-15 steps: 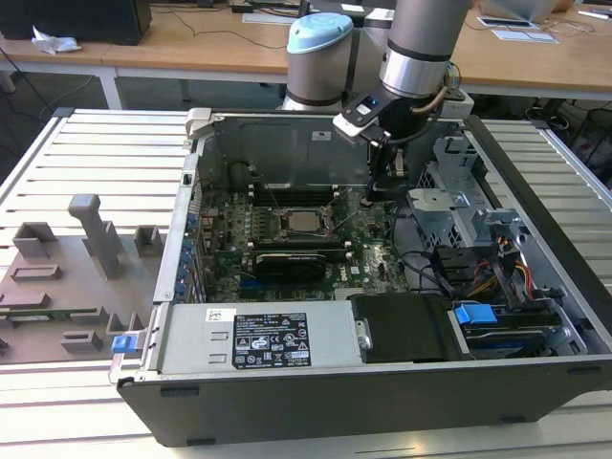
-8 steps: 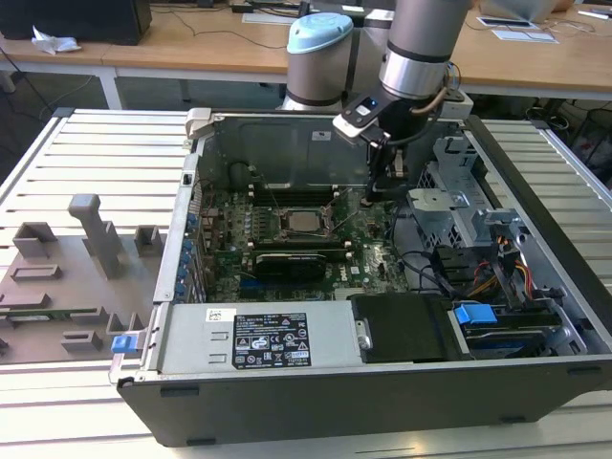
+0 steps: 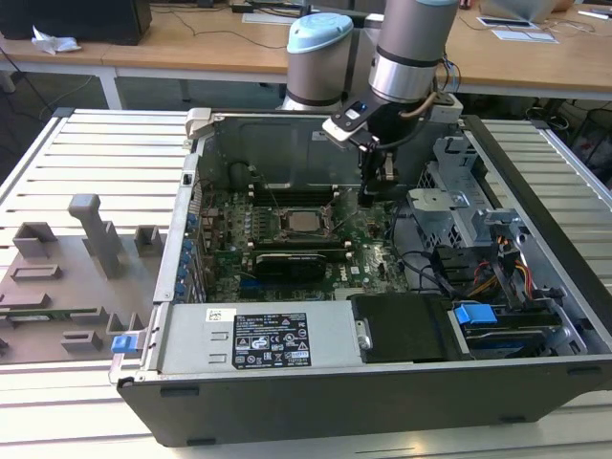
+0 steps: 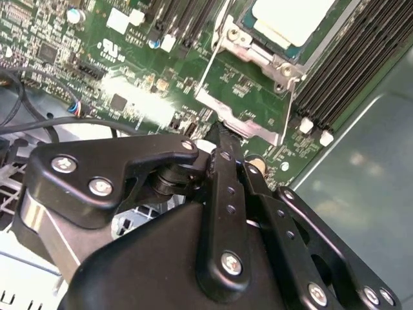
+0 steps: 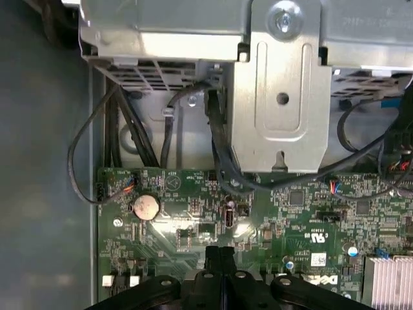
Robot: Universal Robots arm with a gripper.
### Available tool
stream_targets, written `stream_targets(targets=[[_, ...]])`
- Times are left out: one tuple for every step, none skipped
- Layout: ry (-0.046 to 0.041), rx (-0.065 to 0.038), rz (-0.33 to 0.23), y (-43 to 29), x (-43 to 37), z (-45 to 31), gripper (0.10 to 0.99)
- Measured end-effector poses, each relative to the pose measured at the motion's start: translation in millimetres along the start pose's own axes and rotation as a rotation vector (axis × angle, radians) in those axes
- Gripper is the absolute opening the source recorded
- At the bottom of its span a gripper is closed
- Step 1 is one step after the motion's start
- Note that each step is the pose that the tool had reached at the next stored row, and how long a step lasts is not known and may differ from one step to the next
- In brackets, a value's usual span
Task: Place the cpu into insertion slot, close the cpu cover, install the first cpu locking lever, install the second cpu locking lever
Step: 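Close the cpu cover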
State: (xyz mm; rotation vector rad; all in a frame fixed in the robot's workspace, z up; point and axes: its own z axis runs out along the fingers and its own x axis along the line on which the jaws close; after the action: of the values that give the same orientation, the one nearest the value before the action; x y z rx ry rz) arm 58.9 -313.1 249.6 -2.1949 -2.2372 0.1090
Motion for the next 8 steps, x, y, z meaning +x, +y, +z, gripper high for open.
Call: stream_targets(targets=[[0.0,0.0,0.0,-2.6,0.0,0.1,0.106],[-0.0001,0.0,0.0,-4.2,0.1,0.2,0.106],[-0.0001,0.0,0.0,-5.4,0.1,0.2,0.106],[0.0001,0.0,0.0,-6.7,0.1,0.3,0.106],[0.0001,0.0,0.0,-7.5,0.1,0.4,0.106],[0.0001,0.0,0.0,-9.0,0.2,0.5,0.106],[0.0,0.0,0.0,-9.6,0.2,0.5,0.106],[0.0,0.0,0.0,-10.2,0.2,0.5,0.106]])
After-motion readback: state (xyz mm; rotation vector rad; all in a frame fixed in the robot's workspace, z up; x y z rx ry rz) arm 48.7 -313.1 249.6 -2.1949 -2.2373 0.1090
